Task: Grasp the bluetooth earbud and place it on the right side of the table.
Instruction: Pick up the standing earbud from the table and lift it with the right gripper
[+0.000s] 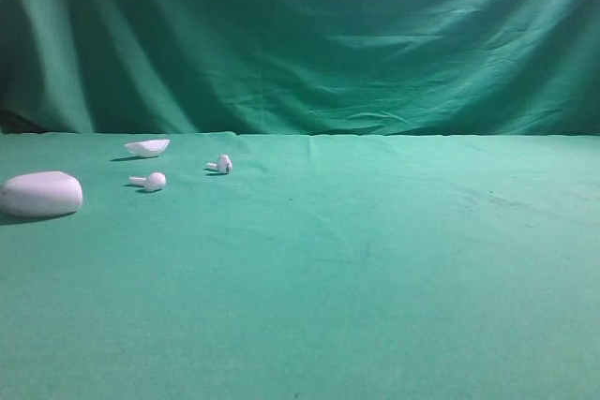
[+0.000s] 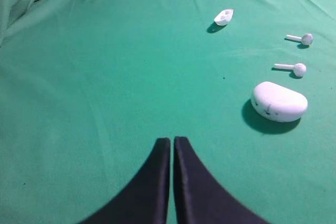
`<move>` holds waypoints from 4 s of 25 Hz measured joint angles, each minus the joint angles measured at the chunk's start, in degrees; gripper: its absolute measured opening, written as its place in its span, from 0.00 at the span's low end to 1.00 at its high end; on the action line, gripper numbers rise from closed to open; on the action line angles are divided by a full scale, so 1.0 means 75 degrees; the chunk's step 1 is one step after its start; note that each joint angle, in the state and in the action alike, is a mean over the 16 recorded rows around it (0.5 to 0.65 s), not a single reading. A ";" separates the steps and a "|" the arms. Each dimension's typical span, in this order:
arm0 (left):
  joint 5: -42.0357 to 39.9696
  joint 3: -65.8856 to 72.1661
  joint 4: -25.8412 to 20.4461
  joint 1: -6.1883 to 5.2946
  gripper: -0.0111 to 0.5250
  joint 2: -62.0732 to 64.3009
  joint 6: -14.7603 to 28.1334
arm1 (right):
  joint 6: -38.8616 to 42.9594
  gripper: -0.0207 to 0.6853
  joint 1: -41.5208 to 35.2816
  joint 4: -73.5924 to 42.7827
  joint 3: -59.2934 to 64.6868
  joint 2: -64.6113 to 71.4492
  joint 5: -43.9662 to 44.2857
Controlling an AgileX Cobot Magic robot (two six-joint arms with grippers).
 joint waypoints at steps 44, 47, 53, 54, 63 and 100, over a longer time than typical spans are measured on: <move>0.0000 0.0000 0.0000 0.0000 0.02 0.0000 0.0000 | 0.0093 0.03 0.0029 0.0500 -0.3125 0.3827 -0.0674; 0.0000 0.0000 0.0000 0.0000 0.02 0.0000 0.0000 | -0.0317 0.03 0.0161 0.0694 -0.4095 0.5235 0.0069; 0.0000 0.0000 -0.0001 0.0000 0.02 0.0000 0.0000 | -0.1261 0.03 0.0769 0.1077 -0.5985 0.7967 0.1235; 0.0000 0.0000 -0.0001 0.0000 0.02 0.0000 0.0000 | -0.1422 0.03 0.0910 0.1130 -0.6333 0.8400 0.1431; 0.0000 0.0000 -0.0001 0.0000 0.02 0.0000 0.0000 | -0.2177 0.03 0.2404 0.1255 -0.9964 1.2099 0.3410; 0.0000 0.0000 0.0000 0.0000 0.02 0.0000 0.0000 | -0.0831 0.54 0.4247 0.0506 -1.7462 1.8988 0.5650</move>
